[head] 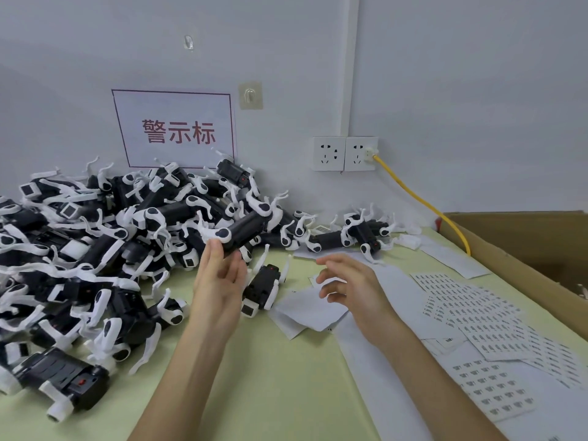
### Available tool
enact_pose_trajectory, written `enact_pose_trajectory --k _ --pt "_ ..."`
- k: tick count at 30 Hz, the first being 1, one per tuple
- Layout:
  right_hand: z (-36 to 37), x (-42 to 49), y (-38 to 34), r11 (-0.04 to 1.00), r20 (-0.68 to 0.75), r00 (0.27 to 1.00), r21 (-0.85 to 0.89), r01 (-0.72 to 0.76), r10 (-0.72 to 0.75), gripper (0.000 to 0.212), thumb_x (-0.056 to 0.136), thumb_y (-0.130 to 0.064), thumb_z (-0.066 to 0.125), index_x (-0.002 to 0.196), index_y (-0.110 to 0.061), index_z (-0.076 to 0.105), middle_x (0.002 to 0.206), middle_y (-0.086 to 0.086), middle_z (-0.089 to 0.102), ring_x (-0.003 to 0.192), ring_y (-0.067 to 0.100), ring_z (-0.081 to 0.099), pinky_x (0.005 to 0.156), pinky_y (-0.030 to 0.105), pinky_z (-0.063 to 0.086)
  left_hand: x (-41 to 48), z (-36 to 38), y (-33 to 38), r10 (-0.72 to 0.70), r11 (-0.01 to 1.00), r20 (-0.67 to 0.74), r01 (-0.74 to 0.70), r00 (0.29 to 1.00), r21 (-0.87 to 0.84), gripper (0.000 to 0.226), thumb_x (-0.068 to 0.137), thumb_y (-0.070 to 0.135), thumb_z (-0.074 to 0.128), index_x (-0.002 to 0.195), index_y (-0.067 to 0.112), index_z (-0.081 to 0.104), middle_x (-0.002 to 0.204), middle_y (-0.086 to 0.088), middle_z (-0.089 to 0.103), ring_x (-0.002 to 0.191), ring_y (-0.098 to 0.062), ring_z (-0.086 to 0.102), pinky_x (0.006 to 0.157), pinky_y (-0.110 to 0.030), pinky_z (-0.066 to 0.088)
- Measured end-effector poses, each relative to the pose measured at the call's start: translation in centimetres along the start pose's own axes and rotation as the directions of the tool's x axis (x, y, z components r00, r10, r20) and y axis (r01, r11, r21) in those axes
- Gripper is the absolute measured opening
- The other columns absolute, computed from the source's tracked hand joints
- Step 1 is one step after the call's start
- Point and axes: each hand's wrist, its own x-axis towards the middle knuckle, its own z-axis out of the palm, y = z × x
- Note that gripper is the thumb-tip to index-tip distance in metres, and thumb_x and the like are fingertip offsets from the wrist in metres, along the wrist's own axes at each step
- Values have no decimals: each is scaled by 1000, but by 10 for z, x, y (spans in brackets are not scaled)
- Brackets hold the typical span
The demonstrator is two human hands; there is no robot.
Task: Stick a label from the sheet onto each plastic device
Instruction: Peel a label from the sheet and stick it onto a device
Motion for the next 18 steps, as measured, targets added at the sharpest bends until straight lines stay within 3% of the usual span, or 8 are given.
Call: enact_pose_trajectory --k 2,4,7,10,12,14,16,18 --pt "5 -2 2 994 6 998 -90 60 -60 16 98 -17 58 105 -22 72 87 7 73 69 21 68 64 25 48 -4 4 -1 36 998 115 -41 993 41 62 95 30 58 153 12 42 112 4 65 92 -4 66 81 -17 55" --pt "11 -4 4 986 60 992 -112 120 -114 23 98 -27 61 121 -30 64 101 1 76 83 20 73 70 26 51 -8 10 -3 59 991 255 -88 965 101 51 88 26 60 138 13 55 106 6 70 86 -4 67 82 -16 55" --pt "21 -6 7 990 154 978 -6 141 -139 49 95 -48 58 140 -33 46 122 -5 70 107 17 70 80 28 54 -18 15 -15 -30 975 390 -58 920 213 39 83 17 67 122 12 66 107 -1 75 88 -12 71 84 -22 56" --pt "24 -6 9 983 88 984 117 144 -155 43 98 -42 47 136 -23 53 126 -1 69 114 19 66 88 33 55 -28 17 -27 -165 892 490 -83 856 445 42 85 8 77 125 16 71 119 -11 74 103 -24 73 87 -30 57" --pt "20 -3 8 974 -6 991 183 134 -135 29 104 -30 47 129 -21 59 123 1 71 114 19 66 90 33 54 -30 18 -32 -177 812 484 -151 857 563 41 87 8 76 125 23 73 118 -2 75 98 -17 72 81 -27 56" --pt "14 0 7 967 -111 989 228 117 -93 27 104 -27 49 128 -22 60 123 -1 70 118 20 64 92 34 53 -30 18 -35 -75 735 403 -222 912 641 31 91 3 72 111 26 78 101 8 77 78 -9 66 71 -21 51" --pt "8 3 4 956 -192 979 269 113 -62 26 102 -27 52 127 -23 60 124 0 69 118 23 63 85 34 55 -27 15 -36 52 706 316 -258 947 659 26 93 1 66 94 23 79 81 11 73 65 -7 59 62 -16 45" --pt "3 5 0 962 -223 971 232 141 -88 25 99 -24 57 124 -25 62 119 2 67 111 21 64 78 33 58 -25 13 -35 116 716 280 -276 953 641 18 96 6 65 92 19 76 76 12 68 63 -5 56 57 -12 42"
